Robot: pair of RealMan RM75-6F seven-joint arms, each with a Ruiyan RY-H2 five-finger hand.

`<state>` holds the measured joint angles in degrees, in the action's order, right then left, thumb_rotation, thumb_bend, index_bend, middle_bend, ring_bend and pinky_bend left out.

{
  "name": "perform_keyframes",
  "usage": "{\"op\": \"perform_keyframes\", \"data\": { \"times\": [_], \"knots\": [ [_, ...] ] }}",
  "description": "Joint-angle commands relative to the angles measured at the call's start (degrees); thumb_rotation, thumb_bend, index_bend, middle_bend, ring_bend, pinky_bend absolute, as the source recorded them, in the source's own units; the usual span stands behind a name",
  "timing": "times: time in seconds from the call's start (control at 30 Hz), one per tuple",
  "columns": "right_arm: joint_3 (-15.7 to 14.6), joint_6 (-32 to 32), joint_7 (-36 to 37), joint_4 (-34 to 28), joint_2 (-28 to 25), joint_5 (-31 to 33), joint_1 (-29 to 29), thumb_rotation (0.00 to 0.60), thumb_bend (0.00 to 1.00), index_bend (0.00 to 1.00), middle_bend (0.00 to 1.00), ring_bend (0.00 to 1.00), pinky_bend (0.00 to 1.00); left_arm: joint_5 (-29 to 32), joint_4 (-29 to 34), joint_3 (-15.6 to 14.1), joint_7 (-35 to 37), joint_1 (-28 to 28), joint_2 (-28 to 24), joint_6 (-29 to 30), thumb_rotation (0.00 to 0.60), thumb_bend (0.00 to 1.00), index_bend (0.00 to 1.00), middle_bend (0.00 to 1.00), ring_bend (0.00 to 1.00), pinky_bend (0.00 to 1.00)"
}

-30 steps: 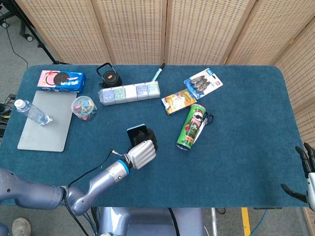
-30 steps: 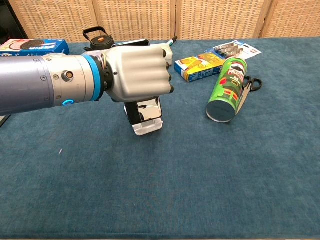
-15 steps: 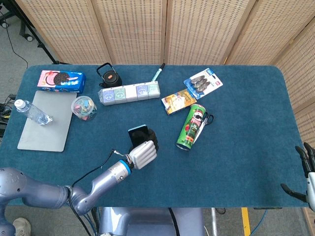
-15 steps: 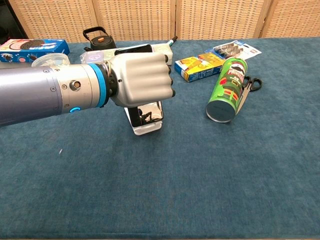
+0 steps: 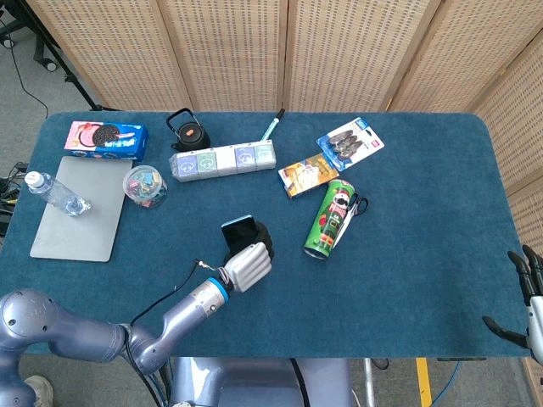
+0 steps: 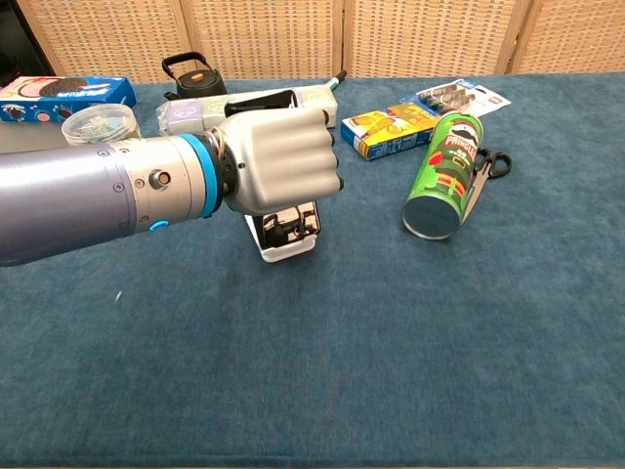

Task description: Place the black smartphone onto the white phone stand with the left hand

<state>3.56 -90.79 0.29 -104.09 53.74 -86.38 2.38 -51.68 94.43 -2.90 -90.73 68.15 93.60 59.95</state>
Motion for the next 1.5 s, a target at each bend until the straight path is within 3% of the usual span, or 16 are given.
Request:
{"op": "perform_keyframes", "data": {
  "times": [0.03,0.27,0.7,0.8,1.07,1.27,1.5],
  "knots": [
    [-0.01,-0.02,0.16,0.03,-0.06,0.01,0.03,0.600,0.00,0.00,0.00,0.00,0.00,0.54,0.02,-0.23,-0.59,0.21,0.42,0.49,0.600,0.29,0.64,0.42,0.39,0.53],
    [-0.03,0.01,0.52,0.07,-0.27,0.12,0.08,0.600,0.00,0.00,0.00,0.00,0.00,4.18,0.93,0.04,-2.28,0.60,1.06,2.18,0.600,0.19,0.54,0.26,0.37,0.53],
    [0.09,0.25,0.15,-0.66,-0.37,0.45,-0.06,0.600,0.00,0.00,0.00,0.00,0.00,7.60,1.96,0.32,-3.96,2.06,1.89,4.41,0.600,0.17,0.37,0.06,0.25,0.53],
    [0.14,0.26,0.03,-0.87,-0.39,0.57,-0.07,0.600,0.00,0.00,0.00,0.00,0.00,8.59,2.09,0.39,-4.54,2.36,2.16,5.28,0.600,0.17,0.34,0.02,0.20,0.47],
    [0.12,0.21,0.03,-1.00,-0.48,0.57,-0.04,0.600,0.00,0.00,0.00,0.00,0.00,9.37,2.44,-0.13,-4.81,2.65,2.26,6.41,0.600,0.15,0.26,0.00,0.01,0.31],
    [0.11,0.13,-0.03,-1.05,-0.48,0.56,0.01,0.600,0.00,0.00,0.00,0.00,0.00,9.22,2.92,-0.36,-4.06,2.74,2.07,6.64,0.600,0.12,0.09,0.00,0.00,0.25],
    [0.06,0.11,-0.21,-1.22,-0.46,0.47,0.02,0.600,0.00,0.00,0.00,0.00,0.00,9.02,3.59,-0.65,-3.45,2.75,1.59,7.28,0.600,0.11,0.07,0.00,0.00,0.24]
  ]
}}
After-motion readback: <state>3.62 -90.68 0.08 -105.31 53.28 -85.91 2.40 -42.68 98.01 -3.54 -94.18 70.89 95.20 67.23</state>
